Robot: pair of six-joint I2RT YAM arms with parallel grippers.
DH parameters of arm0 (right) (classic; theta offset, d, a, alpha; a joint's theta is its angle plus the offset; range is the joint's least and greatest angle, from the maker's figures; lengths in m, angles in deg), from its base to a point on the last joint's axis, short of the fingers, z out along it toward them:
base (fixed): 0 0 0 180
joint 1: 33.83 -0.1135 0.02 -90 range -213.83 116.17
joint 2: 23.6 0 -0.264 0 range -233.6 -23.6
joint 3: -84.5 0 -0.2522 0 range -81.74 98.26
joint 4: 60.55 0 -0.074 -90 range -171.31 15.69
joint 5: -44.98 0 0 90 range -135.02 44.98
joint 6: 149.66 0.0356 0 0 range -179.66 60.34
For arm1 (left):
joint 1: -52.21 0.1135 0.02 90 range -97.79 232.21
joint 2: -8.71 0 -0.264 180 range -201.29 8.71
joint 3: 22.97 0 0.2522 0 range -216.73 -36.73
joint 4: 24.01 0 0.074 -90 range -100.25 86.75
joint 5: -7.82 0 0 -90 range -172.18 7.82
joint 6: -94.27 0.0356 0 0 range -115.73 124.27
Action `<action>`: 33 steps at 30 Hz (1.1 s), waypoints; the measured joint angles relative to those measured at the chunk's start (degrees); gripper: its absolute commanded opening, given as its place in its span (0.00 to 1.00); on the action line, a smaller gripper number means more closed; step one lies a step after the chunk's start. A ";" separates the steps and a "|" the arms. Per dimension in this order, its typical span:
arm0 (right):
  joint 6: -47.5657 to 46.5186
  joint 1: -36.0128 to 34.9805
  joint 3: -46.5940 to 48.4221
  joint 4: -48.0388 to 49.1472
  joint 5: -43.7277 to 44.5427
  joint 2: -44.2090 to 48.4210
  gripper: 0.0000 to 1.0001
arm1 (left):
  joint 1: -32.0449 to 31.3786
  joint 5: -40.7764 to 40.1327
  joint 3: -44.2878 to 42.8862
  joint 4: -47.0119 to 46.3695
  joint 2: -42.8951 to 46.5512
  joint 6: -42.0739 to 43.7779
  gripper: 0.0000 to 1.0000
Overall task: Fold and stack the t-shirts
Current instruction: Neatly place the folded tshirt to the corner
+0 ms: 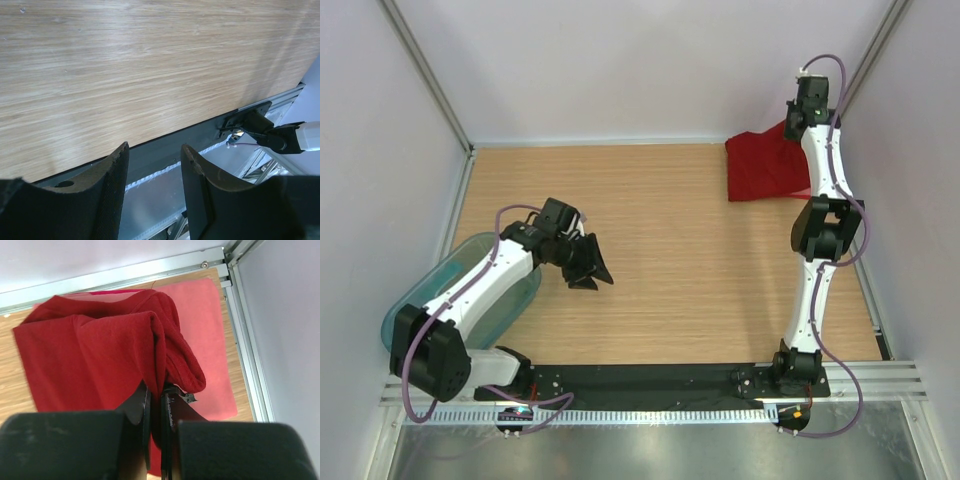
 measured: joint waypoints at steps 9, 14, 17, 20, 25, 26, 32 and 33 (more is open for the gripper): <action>0.13 2.45 0.07 5.66 0.98 -5.88 0.01 | 0.00 0.00 0.00 -0.09 -0.63 -0.66 0.47; 0.13 3.41 0.04 11.17 2.67 -11.04 0.17 | -0.07 -0.02 0.00 -0.02 -0.63 -0.81 0.47; -0.07 3.85 0.28 13.35 5.95 -14.93 0.34 | -0.28 -0.04 0.00 0.42 -0.63 -0.87 0.47; -0.39 4.15 0.11 16.90 10.25 -16.70 0.52 | -0.59 -0.04 0.00 1.01 -0.50 -0.90 0.47; -0.50 4.31 3.52 19.32 15.47 -18.01 0.74 | -0.81 -0.09 -0.02 2.32 1.84 -1.46 0.47; -0.44 4.31 3.67 19.54 16.00 -18.01 0.75 | -0.81 -0.09 -0.07 2.62 2.51 -1.64 0.47; 0.57 3.17 3.04 18.05 18.25 -15.47 1.00 | -0.81 -0.07 -0.61 4.24 7.80 -2.40 0.48; 1.22 2.51 2.58 16.41 18.56 -13.70 1.00 | -0.81 -0.04 -0.70 4.44 8.87 -2.54 0.48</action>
